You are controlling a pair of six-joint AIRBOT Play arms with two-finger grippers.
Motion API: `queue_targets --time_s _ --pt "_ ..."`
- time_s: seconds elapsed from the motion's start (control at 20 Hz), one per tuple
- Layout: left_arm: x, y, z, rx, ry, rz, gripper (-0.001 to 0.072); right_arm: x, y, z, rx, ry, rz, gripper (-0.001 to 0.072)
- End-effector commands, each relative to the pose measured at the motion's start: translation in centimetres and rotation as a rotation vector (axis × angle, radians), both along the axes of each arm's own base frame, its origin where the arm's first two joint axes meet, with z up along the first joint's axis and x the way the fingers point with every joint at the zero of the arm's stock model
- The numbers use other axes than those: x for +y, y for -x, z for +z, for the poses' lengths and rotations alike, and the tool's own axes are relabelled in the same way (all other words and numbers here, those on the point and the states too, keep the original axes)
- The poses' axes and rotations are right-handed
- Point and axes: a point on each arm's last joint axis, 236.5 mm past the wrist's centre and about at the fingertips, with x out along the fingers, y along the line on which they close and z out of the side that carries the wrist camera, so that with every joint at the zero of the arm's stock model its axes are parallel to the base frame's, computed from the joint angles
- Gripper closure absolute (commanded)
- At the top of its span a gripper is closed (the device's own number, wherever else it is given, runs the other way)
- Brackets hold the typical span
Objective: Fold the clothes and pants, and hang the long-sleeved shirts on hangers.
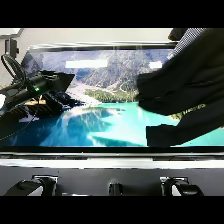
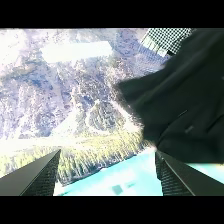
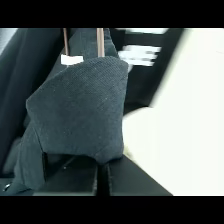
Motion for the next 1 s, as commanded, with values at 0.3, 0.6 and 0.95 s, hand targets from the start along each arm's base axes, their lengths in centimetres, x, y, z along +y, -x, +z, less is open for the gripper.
queue_targets --time_s 0.3,0.6,0.95 --pt "0.0 0.0 0.0 0.000 0.000 0.000 0.0028 -7.5 5.6 4.3 -0.170 0.046 -0.496 0.0684" --pt "0.0 0.1 -0.1 0.004 -0.001 -0.004 0.0028 -7.9 0.4 6.9 -0.210 0.095 -0.495 0.0684" --pt "-0.1 0.1 -0.1 0.005 -0.002 -0.005 0.0028 -13.3 1.6 8.2 -0.266 0.124 -0.614 0.0684"
